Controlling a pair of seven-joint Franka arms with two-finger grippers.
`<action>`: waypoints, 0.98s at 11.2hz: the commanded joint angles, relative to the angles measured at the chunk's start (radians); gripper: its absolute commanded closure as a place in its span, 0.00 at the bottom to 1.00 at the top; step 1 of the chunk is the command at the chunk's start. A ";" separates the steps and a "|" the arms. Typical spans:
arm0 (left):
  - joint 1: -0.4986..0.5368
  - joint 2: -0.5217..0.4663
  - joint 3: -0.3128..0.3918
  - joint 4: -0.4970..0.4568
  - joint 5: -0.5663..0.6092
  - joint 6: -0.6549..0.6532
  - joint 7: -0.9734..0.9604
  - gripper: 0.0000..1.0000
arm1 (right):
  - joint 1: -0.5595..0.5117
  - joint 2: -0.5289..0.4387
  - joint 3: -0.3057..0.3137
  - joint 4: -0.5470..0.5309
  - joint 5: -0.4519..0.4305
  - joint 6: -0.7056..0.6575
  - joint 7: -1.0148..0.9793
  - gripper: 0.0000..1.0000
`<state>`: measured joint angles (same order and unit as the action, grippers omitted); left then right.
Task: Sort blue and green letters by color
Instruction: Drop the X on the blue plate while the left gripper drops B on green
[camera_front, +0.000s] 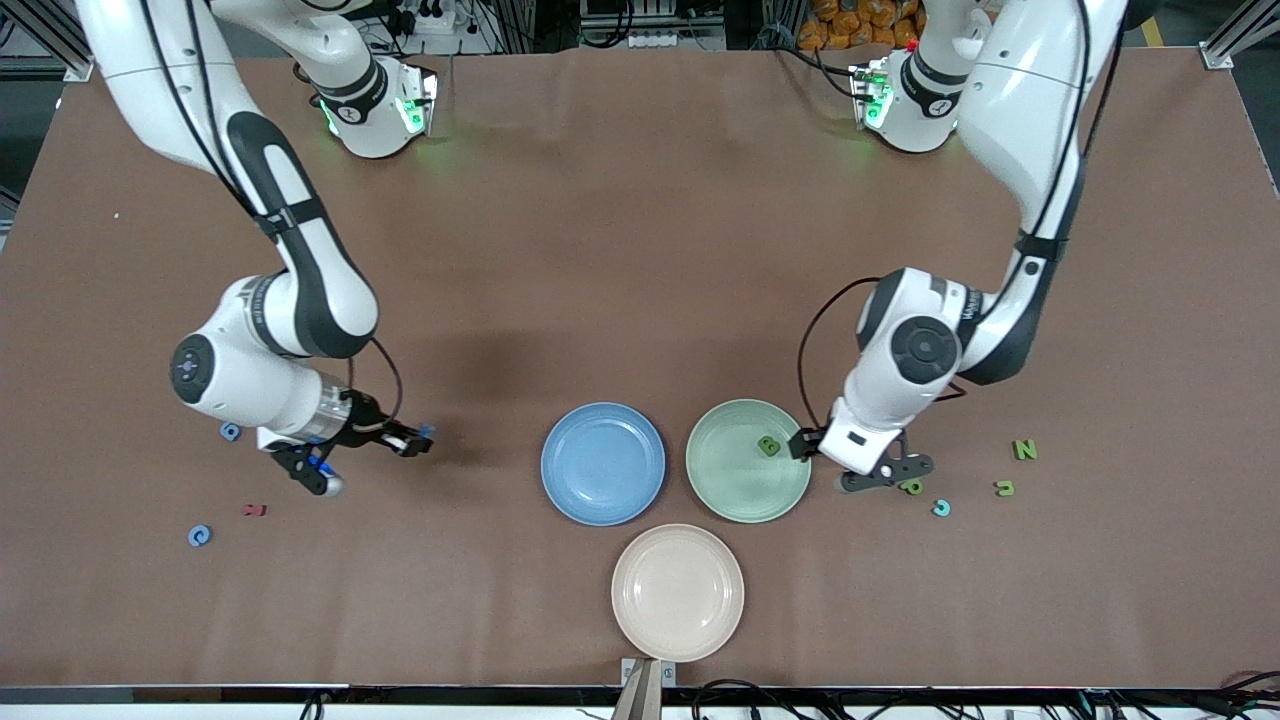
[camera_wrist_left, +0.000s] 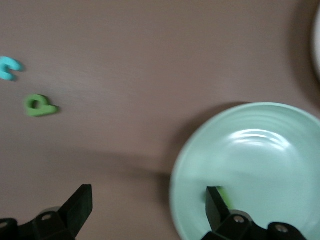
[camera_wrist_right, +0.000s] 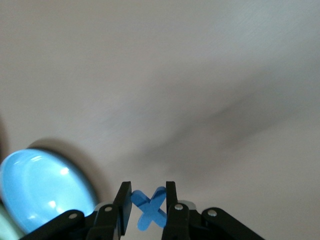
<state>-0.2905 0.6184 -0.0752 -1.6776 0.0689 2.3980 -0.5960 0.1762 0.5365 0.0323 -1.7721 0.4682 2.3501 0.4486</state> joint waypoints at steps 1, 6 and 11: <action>0.111 -0.071 -0.015 -0.062 0.023 -0.068 0.174 0.00 | 0.152 0.063 -0.006 0.049 0.063 0.137 0.219 1.00; 0.296 -0.091 -0.032 -0.114 0.104 -0.071 0.416 0.00 | 0.264 0.177 -0.006 0.229 0.063 0.176 0.533 1.00; 0.477 -0.075 -0.077 -0.125 0.155 -0.059 0.622 0.00 | 0.299 0.215 -0.006 0.234 0.064 0.267 0.565 0.00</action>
<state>0.1137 0.5641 -0.1091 -1.7720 0.1987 2.3342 -0.0438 0.4492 0.7175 0.0320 -1.5645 0.5155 2.5778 0.9958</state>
